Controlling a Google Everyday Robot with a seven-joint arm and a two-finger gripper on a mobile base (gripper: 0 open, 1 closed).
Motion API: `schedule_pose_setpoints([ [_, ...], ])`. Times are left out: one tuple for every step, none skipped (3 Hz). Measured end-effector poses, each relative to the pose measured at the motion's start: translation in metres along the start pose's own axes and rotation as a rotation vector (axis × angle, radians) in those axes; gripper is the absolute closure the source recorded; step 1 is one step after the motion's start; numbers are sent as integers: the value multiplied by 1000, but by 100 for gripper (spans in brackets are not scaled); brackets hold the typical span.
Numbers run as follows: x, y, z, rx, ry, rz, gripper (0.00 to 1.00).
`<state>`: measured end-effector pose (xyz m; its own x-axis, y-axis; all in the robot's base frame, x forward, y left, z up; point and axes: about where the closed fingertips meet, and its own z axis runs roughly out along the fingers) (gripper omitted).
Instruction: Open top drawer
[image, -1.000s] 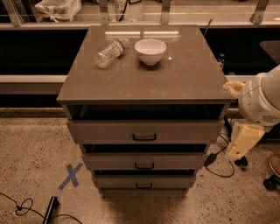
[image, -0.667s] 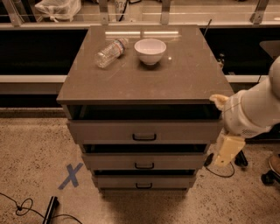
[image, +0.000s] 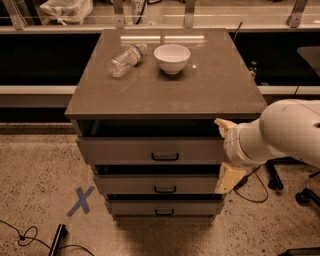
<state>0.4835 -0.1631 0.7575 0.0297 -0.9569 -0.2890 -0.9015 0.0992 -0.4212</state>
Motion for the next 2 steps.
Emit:
schedule_pose_setpoints([
  [25,3,50,1,59,1,0],
  [26,3,50,2,63,-1,0],
])
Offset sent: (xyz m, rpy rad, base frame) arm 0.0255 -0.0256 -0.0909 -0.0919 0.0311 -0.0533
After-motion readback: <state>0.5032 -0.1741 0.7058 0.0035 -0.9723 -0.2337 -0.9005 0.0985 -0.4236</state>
